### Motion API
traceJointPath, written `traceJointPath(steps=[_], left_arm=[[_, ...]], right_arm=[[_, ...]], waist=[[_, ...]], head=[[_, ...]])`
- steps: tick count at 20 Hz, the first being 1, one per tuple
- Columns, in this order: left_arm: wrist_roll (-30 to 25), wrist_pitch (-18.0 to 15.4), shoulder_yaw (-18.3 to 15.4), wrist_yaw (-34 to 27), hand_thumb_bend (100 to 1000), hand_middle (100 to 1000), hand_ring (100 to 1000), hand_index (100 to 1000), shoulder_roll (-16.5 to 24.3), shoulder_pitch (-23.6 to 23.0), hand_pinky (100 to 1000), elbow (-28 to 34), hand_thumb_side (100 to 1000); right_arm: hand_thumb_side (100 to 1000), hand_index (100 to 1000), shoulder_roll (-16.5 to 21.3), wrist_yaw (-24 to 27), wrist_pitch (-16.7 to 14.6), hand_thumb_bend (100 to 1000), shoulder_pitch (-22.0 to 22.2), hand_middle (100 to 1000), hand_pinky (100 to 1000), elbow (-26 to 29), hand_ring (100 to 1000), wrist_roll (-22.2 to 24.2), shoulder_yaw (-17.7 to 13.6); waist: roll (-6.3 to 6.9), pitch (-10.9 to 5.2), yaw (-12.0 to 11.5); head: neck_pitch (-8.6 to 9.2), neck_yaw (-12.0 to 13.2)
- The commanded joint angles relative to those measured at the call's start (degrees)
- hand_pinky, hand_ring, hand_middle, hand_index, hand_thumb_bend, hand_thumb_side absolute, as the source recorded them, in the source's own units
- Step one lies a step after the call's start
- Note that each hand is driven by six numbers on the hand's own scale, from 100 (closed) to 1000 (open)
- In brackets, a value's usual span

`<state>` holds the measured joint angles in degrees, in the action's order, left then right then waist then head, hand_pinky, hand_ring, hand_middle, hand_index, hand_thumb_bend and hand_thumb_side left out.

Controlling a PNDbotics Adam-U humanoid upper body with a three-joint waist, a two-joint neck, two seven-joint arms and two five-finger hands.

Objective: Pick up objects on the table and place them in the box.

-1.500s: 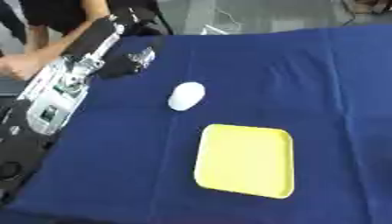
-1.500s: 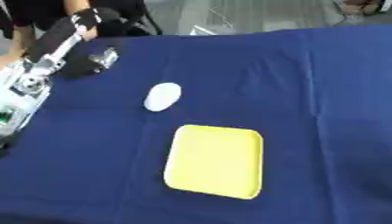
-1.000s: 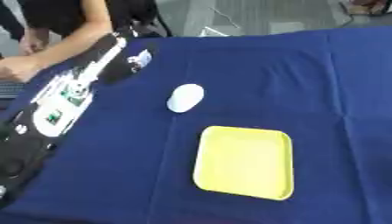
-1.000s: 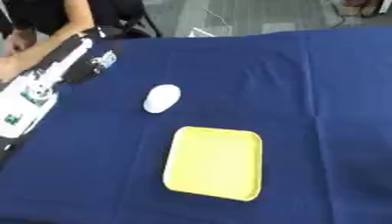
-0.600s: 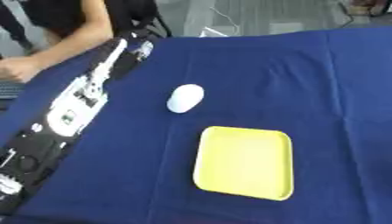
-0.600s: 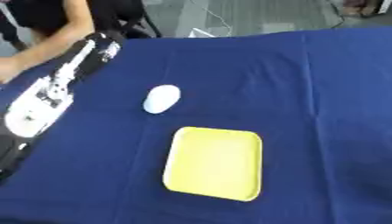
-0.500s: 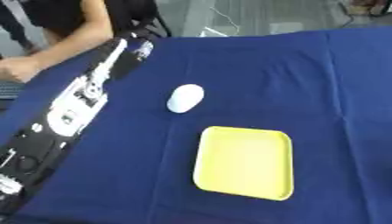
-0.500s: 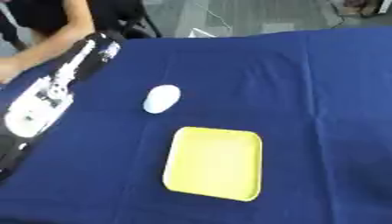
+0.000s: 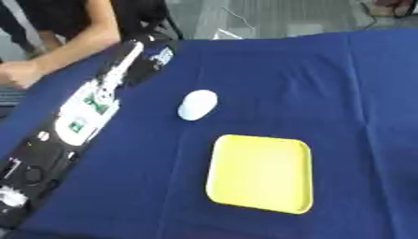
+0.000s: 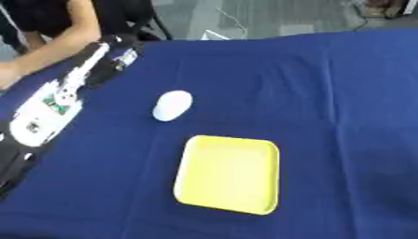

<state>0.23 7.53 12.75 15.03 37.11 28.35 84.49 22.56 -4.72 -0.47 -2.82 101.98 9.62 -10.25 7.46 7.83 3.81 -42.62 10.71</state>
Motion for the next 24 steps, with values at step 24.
traceJointPath(steps=[24], left_arm=[[-15.9, -4.4, 8.9, 4.3, 597, 911, 945, 895, 6.8, 16.8, 1000, -10.9, 853]], right_arm=[[848, 966, 2.0, -0.3, 0.0, 100, 0.2, 870, 674, 0.4, 680, 0.6, -0.1]], waist=[[0.75, -1.46, 0.1]], head=[[-0.19, 0.2]])
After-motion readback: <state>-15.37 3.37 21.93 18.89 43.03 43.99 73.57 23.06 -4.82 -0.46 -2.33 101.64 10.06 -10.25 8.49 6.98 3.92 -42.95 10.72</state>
